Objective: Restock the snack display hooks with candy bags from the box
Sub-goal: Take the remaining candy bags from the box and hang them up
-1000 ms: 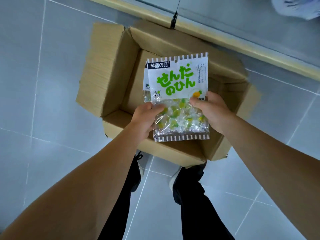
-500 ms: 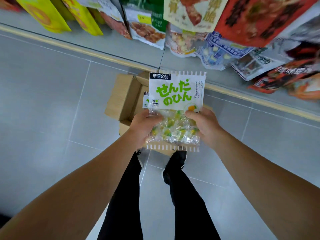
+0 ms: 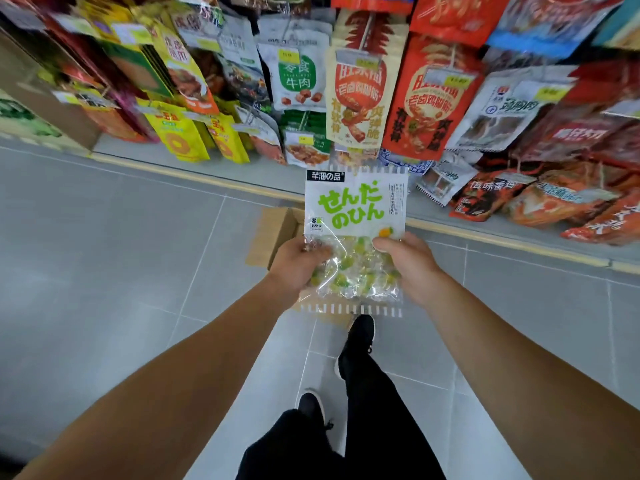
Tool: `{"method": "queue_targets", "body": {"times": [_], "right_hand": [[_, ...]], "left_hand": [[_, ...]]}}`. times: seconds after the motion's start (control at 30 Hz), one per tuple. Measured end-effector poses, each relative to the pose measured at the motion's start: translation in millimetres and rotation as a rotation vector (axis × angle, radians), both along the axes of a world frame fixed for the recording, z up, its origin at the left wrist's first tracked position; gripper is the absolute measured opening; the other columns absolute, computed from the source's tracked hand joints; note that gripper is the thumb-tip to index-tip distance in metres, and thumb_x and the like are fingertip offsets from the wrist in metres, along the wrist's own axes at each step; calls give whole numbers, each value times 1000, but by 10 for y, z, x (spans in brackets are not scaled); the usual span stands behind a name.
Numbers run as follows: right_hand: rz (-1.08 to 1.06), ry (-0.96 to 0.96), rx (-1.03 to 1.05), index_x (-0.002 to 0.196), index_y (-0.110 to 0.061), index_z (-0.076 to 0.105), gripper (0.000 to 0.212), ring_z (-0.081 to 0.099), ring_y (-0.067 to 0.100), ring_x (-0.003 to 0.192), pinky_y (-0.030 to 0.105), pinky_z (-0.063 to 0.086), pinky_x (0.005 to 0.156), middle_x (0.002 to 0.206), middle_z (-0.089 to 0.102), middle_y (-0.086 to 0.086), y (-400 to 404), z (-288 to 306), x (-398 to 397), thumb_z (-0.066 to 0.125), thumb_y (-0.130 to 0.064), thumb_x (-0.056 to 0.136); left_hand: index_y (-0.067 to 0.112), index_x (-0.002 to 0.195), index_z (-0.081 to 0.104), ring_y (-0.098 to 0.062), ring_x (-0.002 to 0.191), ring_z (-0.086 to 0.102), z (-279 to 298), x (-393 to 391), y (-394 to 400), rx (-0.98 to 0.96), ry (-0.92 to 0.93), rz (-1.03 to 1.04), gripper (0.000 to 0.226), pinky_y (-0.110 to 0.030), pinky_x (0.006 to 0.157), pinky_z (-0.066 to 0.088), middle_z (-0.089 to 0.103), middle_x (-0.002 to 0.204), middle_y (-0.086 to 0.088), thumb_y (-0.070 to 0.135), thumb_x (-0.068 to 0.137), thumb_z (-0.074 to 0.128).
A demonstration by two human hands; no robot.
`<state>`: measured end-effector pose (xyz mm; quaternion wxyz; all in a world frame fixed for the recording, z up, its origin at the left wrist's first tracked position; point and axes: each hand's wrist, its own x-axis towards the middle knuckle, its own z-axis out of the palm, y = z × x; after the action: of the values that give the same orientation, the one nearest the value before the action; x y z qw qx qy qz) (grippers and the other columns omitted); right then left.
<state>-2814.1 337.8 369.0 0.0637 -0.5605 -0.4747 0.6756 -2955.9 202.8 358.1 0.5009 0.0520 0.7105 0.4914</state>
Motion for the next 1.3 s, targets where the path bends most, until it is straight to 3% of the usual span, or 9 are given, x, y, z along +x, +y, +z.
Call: {"method": "queue_targets", "body": {"times": [0.17, 0.33, 0.43, 0.63, 0.73, 0.83, 0.97, 1.1, 1.3], "right_hand": [[5, 41, 102, 114, -21, 64, 55, 65, 25, 99, 42, 52, 84, 110, 70, 5, -469, 495, 259, 78, -34, 63], [-4, 150, 194, 102, -17, 67, 17, 65, 21, 84, 34, 51, 71, 97, 71, 2, -825, 1253, 592, 71, -14, 86], [2, 211, 242, 104, -14, 68, 15, 61, 21, 80, 30, 47, 62, 94, 69, 3, -853, 1743, 845, 68, -13, 89], [-64, 279, 370, 99, -16, 63, 14, 64, 20, 89, 42, 54, 83, 102, 69, 3, -590, 2562, 1349, 71, -14, 88], [-92, 327, 451, 97, -14, 62, 12, 64, 21, 88, 36, 52, 71, 102, 68, 5, -307, 2936, 1739, 70, -13, 88], [-112, 349, 504, 112, -9, 56, 38, 63, 31, 108, 50, 54, 92, 120, 62, 12, 21, 3233, 2177, 76, -20, 82], [-89, 373, 569, 122, -7, 50, 72, 62, 32, 112, 54, 51, 97, 127, 57, 12, 396, 3662, 2857, 84, -36, 66], [-124, 408, 656, 122, -7, 48, 54, 64, 28, 97, 51, 50, 98, 128, 55, 11, 835, 4131, 3561, 77, -26, 81], [-177, 466, 746, 139, -9, 41, 86, 56, 33, 120, 55, 46, 103, 139, 49, 9, 1525, 4703, 4278, 80, -38, 68]], "left_hand": [[11, 88, 70, -21, 63, 50, 403, 258, -474, 96, 90, -4, 11, -25, 49, 38, 59, 72, -8, 21, 84, 74], [8, 90, 67, -19, 52, 48, 1089, 499, -774, 188, 209, -29, 22, -22, 41, 33, 56, 62, -4, 26, 80, 74], [6, 93, 65, -20, 58, 47, 1563, 695, -736, 275, 210, -22, 21, -23, 42, 30, 53, 61, -4, 22, 81, 73], [0, 98, 63, -22, 64, 50, 2398, 1192, -357, 410, 291, -36, 27, -27, 48, 34, 58, 73, -8, 22, 84, 71], [-1, 102, 62, -21, 63, 50, 2805, 1608, -54, 487, 304, -36, 27, -26, 48, 33, 58, 77, -9, 18, 84, 70], [-7, 111, 58, -20, 63, 48, 3143, 2077, 233, 554, 346, -38, 40, -25, 45, 32, 56, 75, -9, 19, 83, 71], [-6, 111, 59, -20, 65, 51, 3546, 2726, 641, 632, 379, -30, 38, -24, 42, 33, 58, 76, -9, 17, 84, 72], [6, 101, 64, -22, 69, 57, 3974, 3398, 1164, 700, 395, -45, 25, -23, 45, 37, 62, 78, -7, 21, 83, 74], [15, 89, 60, -10, 53, 53, 4641, 4064, 1913, 779, 483, -119, 12, -17, 39, 35, 59, 72, -1, 20, 87, 70]]}}
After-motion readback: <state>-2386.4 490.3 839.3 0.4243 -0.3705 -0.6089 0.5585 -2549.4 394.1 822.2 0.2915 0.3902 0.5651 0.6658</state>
